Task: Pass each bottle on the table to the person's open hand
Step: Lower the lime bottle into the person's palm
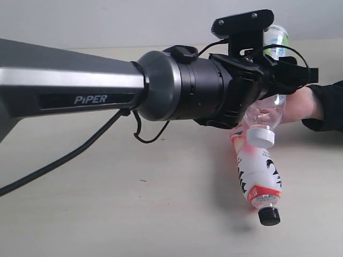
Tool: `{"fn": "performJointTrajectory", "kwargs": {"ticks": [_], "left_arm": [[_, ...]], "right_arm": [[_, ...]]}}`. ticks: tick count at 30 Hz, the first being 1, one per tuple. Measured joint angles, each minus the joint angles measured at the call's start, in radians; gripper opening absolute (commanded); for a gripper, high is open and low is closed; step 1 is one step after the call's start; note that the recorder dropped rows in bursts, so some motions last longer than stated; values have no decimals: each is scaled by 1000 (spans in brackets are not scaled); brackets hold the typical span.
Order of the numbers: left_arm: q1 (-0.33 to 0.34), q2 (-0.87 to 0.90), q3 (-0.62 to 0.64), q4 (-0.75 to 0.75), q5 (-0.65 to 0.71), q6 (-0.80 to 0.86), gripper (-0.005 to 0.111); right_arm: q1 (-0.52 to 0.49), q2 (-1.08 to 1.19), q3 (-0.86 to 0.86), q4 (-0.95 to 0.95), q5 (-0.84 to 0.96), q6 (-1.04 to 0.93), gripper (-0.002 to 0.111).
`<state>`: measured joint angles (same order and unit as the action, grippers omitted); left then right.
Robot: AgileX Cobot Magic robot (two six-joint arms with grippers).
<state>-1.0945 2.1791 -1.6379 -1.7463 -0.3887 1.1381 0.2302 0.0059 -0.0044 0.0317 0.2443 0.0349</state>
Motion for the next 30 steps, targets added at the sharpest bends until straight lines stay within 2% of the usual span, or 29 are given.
{"fn": "performJointTrajectory", "kwargs": {"ticks": [5, 10, 14, 16, 17, 18, 19, 22, 23, 25, 27, 30], "left_arm": [[-19, -21, 0, 0, -8, 103, 0], [-19, -28, 0, 0, -4, 133, 0], [-2, -31, 0, 10, 80, 127, 0], [16, -31, 0, 93, 127, 53, 0], [27, -31, 4, 169, 154, -26, 0], [52, -31, 7, 401, 223, -275, 0], [62, -31, 7, 525, 241, -443, 0], [84, -33, 7, 1054, 286, -964, 0], [95, -35, 7, 1388, 306, -1319, 0], [104, -39, 7, 1612, 348, -1573, 0], [118, -39, 7, 1753, 419, -1766, 0], [148, -39, -23, 1873, 630, -1893, 0]], "right_arm": [[0, 0, 0, 0, 0, 0, 0], [0, 0, 0, 0, 0, 0, 0], [0, 0, 0, 0, 0, 0, 0], [0, 0, 0, 0, 0, 0, 0], [0, 0, 0, 0, 0, 0, 0], [0, 0, 0, 0, 0, 0, 0], [0, 0, 0, 0, 0, 0, 0], [0, 0, 0, 0, 0, 0, 0], [0, 0, 0, 0, 0, 0, 0], [0, 0, 0, 0, 0, 0, 0], [0, 0, 0, 0, 0, 0, 0], [0, 0, 0, 0, 0, 0, 0]]}}
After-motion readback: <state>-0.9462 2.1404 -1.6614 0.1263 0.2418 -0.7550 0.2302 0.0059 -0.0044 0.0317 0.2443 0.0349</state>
